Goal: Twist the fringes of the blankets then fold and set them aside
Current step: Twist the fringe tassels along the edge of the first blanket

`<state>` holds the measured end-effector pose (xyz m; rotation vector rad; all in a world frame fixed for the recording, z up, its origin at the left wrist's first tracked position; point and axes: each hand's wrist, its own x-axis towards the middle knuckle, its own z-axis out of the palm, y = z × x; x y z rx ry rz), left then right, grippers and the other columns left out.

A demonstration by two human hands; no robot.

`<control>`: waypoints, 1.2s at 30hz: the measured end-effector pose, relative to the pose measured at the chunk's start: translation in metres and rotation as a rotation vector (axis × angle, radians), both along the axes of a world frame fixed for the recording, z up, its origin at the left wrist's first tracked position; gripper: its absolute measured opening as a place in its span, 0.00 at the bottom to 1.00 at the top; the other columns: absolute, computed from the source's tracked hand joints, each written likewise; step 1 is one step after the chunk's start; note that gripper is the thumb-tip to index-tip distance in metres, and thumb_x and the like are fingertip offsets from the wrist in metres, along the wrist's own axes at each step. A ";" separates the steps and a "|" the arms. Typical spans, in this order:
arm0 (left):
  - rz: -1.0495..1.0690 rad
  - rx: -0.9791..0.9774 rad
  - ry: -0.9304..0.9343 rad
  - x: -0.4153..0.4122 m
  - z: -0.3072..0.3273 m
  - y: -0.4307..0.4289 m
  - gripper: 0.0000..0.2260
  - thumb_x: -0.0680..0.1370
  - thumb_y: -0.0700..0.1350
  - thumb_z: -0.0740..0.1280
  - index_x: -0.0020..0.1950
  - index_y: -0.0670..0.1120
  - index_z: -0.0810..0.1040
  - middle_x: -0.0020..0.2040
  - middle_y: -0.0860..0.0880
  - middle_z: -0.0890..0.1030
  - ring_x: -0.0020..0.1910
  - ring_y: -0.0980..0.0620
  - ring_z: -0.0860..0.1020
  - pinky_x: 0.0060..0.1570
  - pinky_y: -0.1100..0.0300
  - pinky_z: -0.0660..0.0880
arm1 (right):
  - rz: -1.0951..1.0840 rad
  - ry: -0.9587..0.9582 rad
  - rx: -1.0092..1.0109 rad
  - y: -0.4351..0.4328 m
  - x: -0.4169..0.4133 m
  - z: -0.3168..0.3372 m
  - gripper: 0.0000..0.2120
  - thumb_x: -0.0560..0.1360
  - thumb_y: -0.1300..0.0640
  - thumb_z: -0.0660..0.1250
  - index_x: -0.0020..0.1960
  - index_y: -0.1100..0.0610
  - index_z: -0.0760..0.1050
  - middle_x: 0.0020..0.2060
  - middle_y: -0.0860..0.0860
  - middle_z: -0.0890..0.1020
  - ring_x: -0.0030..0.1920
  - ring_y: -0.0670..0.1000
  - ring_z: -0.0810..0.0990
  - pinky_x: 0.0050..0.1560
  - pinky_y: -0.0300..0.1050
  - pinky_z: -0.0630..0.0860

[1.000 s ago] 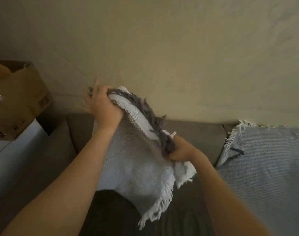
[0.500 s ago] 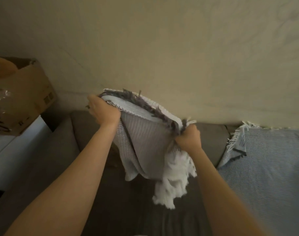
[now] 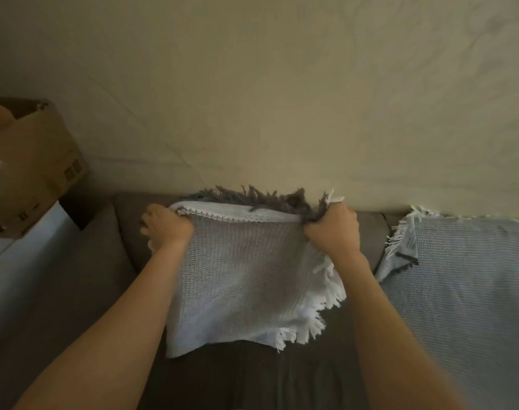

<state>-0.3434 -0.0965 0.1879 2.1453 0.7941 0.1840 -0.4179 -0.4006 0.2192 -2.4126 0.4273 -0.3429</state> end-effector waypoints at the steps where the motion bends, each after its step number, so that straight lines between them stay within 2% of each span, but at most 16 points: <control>1: -0.021 0.044 0.079 -0.002 -0.004 0.004 0.28 0.80 0.45 0.72 0.77 0.41 0.66 0.78 0.40 0.65 0.77 0.33 0.63 0.71 0.30 0.66 | 0.057 0.003 0.118 0.002 -0.001 0.004 0.15 0.69 0.59 0.74 0.32 0.59 0.68 0.25 0.51 0.74 0.26 0.53 0.73 0.29 0.45 0.68; 3: -0.092 0.152 0.218 -0.008 -0.013 0.007 0.30 0.80 0.47 0.73 0.78 0.43 0.64 0.79 0.41 0.64 0.78 0.33 0.62 0.74 0.26 0.58 | 0.190 0.053 0.348 0.007 -0.005 0.014 0.16 0.69 0.63 0.74 0.30 0.57 0.68 0.22 0.48 0.73 0.24 0.48 0.71 0.28 0.43 0.68; 5: -0.179 0.245 0.255 -0.015 -0.020 0.004 0.29 0.79 0.46 0.73 0.78 0.46 0.66 0.79 0.41 0.66 0.79 0.32 0.60 0.76 0.25 0.52 | 0.337 0.105 0.516 0.016 -0.007 0.021 0.08 0.70 0.67 0.74 0.35 0.64 0.76 0.26 0.51 0.77 0.29 0.51 0.75 0.31 0.45 0.71; 8: -0.445 0.275 0.080 -0.026 -0.017 -0.006 0.26 0.75 0.46 0.74 0.72 0.56 0.72 0.79 0.48 0.67 0.82 0.37 0.56 0.78 0.27 0.46 | 0.468 0.159 0.575 0.032 -0.010 0.031 0.11 0.70 0.66 0.76 0.43 0.72 0.76 0.34 0.60 0.78 0.35 0.55 0.75 0.37 0.53 0.71; 9: -0.625 0.206 -0.004 -0.031 -0.014 -0.010 0.29 0.73 0.47 0.76 0.72 0.59 0.72 0.79 0.51 0.67 0.83 0.42 0.57 0.79 0.31 0.49 | 0.482 0.163 0.565 0.037 -0.010 0.033 0.10 0.71 0.67 0.76 0.41 0.68 0.75 0.35 0.60 0.77 0.36 0.55 0.75 0.37 0.53 0.70; 11: -0.989 -0.141 -0.117 -0.043 0.002 -0.023 0.34 0.70 0.43 0.79 0.72 0.64 0.73 0.76 0.54 0.72 0.77 0.52 0.70 0.78 0.41 0.66 | 0.522 0.164 0.520 0.048 -0.009 0.034 0.10 0.71 0.66 0.76 0.40 0.62 0.74 0.36 0.58 0.78 0.36 0.54 0.76 0.38 0.52 0.72; 12: -1.105 -0.289 -0.112 -0.048 0.011 -0.031 0.35 0.70 0.40 0.80 0.71 0.62 0.75 0.72 0.54 0.77 0.72 0.56 0.76 0.73 0.45 0.73 | 0.551 0.165 0.468 0.053 -0.006 0.032 0.09 0.70 0.65 0.76 0.41 0.62 0.75 0.35 0.56 0.80 0.35 0.52 0.78 0.38 0.52 0.74; 14: -1.193 -0.348 -0.097 -0.055 0.026 -0.043 0.27 0.71 0.41 0.83 0.67 0.55 0.80 0.63 0.54 0.84 0.64 0.57 0.82 0.67 0.50 0.78 | 0.594 0.144 0.386 0.060 -0.003 0.028 0.07 0.68 0.62 0.76 0.41 0.61 0.79 0.32 0.49 0.82 0.32 0.47 0.79 0.36 0.49 0.76; 16: -1.224 -0.320 -0.068 -0.058 0.035 -0.051 0.21 0.71 0.47 0.84 0.62 0.51 0.84 0.57 0.53 0.88 0.59 0.55 0.85 0.65 0.51 0.79 | 0.613 0.117 0.398 0.061 -0.001 0.022 0.08 0.68 0.61 0.79 0.41 0.60 0.81 0.31 0.47 0.83 0.32 0.45 0.80 0.35 0.46 0.77; 20: -1.228 -0.231 0.018 -0.059 0.038 -0.051 0.12 0.73 0.51 0.82 0.55 0.51 0.89 0.48 0.50 0.89 0.52 0.51 0.87 0.55 0.50 0.80 | 0.590 0.036 0.479 0.045 -0.010 0.014 0.19 0.64 0.58 0.87 0.47 0.62 0.80 0.33 0.50 0.83 0.34 0.47 0.80 0.36 0.45 0.77; 23: -1.082 -0.174 -0.078 -0.055 0.043 -0.048 0.06 0.76 0.50 0.79 0.46 0.47 0.89 0.39 0.51 0.88 0.40 0.60 0.85 0.41 0.58 0.76 | 0.515 0.047 0.530 0.021 -0.014 -0.003 0.19 0.65 0.60 0.87 0.51 0.57 0.83 0.43 0.51 0.88 0.46 0.50 0.88 0.47 0.48 0.85; 26: -0.900 -0.259 -0.228 -0.055 0.055 -0.053 0.09 0.79 0.45 0.76 0.39 0.46 0.84 0.34 0.51 0.84 0.35 0.60 0.80 0.39 0.62 0.73 | 0.423 0.217 0.693 0.010 -0.022 -0.032 0.28 0.65 0.55 0.87 0.62 0.57 0.81 0.54 0.53 0.88 0.56 0.57 0.87 0.56 0.56 0.85; 30: -0.809 -0.358 -0.337 -0.052 0.072 -0.062 0.18 0.81 0.44 0.73 0.30 0.54 0.79 0.29 0.51 0.77 0.33 0.56 0.73 0.38 0.60 0.69 | 0.444 0.165 0.894 0.036 -0.031 -0.062 0.22 0.71 0.68 0.80 0.62 0.55 0.82 0.55 0.49 0.88 0.58 0.52 0.87 0.53 0.45 0.84; 33: -0.715 -0.360 -0.422 -0.046 0.080 -0.059 0.17 0.80 0.45 0.73 0.33 0.44 0.75 0.30 0.48 0.71 0.31 0.54 0.70 0.34 0.60 0.66 | 0.341 0.006 0.821 0.045 -0.028 -0.062 0.09 0.78 0.63 0.75 0.54 0.50 0.85 0.49 0.48 0.89 0.53 0.50 0.87 0.53 0.50 0.85; 35: -0.637 -0.249 -0.487 -0.039 0.082 -0.049 0.18 0.80 0.46 0.74 0.33 0.45 0.73 0.27 0.52 0.71 0.26 0.57 0.68 0.28 0.64 0.63 | 0.297 -0.056 0.759 0.039 -0.022 -0.056 0.03 0.80 0.59 0.73 0.51 0.54 0.86 0.45 0.52 0.89 0.48 0.49 0.85 0.50 0.53 0.82; 36: -0.624 -0.148 -0.514 -0.037 0.084 -0.043 0.18 0.79 0.46 0.75 0.32 0.47 0.73 0.27 0.54 0.72 0.25 0.59 0.68 0.27 0.65 0.63 | 0.300 -0.081 0.727 0.035 -0.018 -0.051 0.04 0.81 0.60 0.72 0.48 0.54 0.86 0.41 0.48 0.88 0.44 0.45 0.83 0.46 0.48 0.81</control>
